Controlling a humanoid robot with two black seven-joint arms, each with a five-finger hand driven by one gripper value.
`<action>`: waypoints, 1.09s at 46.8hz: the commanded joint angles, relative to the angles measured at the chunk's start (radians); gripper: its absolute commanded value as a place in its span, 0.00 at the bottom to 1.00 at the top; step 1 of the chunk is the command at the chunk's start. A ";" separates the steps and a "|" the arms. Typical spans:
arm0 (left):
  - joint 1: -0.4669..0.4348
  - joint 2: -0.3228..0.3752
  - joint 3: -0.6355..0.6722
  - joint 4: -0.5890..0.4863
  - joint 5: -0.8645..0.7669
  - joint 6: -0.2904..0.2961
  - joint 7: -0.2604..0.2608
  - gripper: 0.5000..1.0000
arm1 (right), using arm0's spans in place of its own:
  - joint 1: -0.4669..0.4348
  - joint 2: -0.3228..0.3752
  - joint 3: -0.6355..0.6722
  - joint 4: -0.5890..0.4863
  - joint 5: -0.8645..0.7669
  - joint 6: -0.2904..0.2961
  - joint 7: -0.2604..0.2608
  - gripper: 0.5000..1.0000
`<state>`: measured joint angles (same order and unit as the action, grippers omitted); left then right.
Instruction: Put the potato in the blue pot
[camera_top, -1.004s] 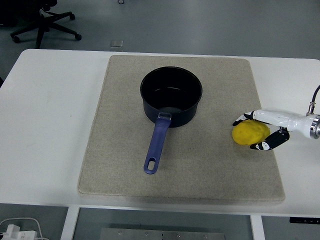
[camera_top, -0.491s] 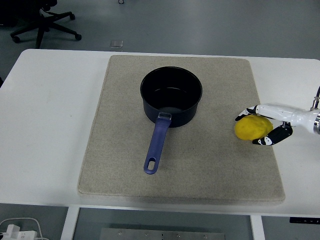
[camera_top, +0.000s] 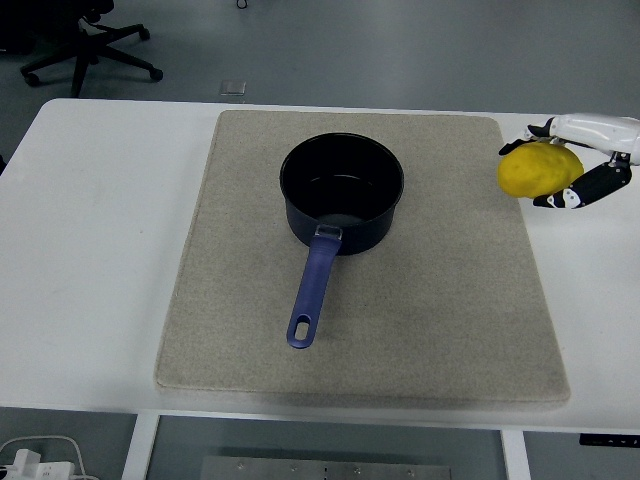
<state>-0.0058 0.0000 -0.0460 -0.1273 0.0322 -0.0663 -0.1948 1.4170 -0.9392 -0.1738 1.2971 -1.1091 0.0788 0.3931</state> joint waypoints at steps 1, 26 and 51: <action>0.001 0.000 0.000 0.000 0.000 -0.001 0.000 0.99 | 0.052 -0.006 0.000 -0.010 0.018 0.021 0.003 0.00; 0.000 0.000 0.000 0.000 0.000 0.000 0.000 0.99 | 0.134 0.160 0.000 -0.053 0.103 0.041 -0.011 0.00; 0.000 0.000 0.000 0.000 0.000 -0.001 0.000 0.99 | 0.185 0.600 -0.016 -0.294 0.169 0.047 -0.020 0.00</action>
<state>-0.0052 0.0000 -0.0460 -0.1273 0.0322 -0.0665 -0.1949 1.6042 -0.3879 -0.1899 1.0316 -0.9400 0.1252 0.3723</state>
